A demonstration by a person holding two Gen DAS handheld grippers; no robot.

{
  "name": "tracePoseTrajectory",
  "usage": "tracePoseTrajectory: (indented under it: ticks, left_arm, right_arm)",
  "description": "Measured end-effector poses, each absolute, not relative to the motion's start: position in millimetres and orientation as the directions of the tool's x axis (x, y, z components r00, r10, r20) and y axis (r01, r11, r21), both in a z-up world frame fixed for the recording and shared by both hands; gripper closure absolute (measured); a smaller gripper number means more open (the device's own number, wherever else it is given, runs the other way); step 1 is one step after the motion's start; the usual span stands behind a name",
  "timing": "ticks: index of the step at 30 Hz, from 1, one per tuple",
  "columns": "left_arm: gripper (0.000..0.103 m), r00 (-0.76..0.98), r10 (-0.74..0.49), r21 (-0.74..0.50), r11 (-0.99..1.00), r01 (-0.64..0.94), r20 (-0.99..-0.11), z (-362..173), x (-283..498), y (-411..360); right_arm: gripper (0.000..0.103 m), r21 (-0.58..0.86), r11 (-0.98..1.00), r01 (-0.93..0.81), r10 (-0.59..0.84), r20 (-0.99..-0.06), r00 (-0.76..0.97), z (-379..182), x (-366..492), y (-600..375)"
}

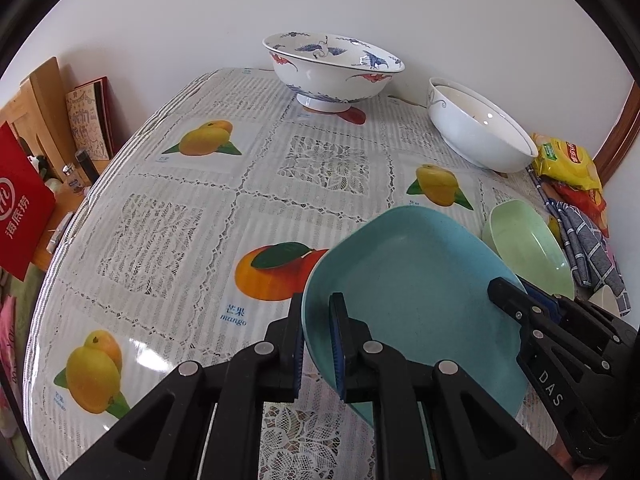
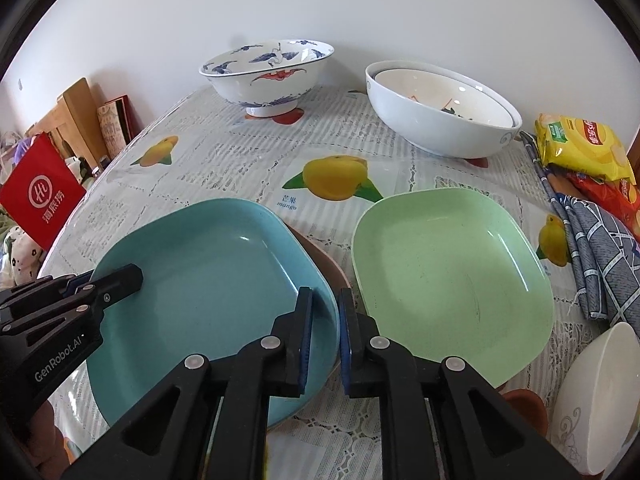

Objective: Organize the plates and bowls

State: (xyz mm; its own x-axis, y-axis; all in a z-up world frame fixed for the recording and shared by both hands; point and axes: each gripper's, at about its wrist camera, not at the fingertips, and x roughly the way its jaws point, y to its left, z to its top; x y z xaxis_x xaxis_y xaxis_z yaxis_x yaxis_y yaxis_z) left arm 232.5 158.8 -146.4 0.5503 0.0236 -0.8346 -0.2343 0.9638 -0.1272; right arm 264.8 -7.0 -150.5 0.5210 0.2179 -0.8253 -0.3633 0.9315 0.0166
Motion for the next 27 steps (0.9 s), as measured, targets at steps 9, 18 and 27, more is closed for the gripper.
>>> tracePoseTrajectory:
  ticks: [9,18,27]
  left_arm:
    - [0.089,0.523,-0.006,-0.142,0.965,-0.22,-0.852,-147,231,157]
    - [0.063,0.545,-0.008,-0.134,0.972,-0.192,-0.839,-136,222,151]
    - [0.061,0.566,-0.007,-0.13,0.976,-0.177,-0.825,-120,214,142]
  right_arm:
    - [0.086,0.018,0.929,-0.37,0.226,-0.818,0.529,-148,265,-7]
    - [0.057,0.006,0.934,-0.356,0.223,-0.788,0.573,-133,258,-10]
    - [0.052,0.028,0.959,-0.281,0.198,-0.777,0.597,-116,240,-41]
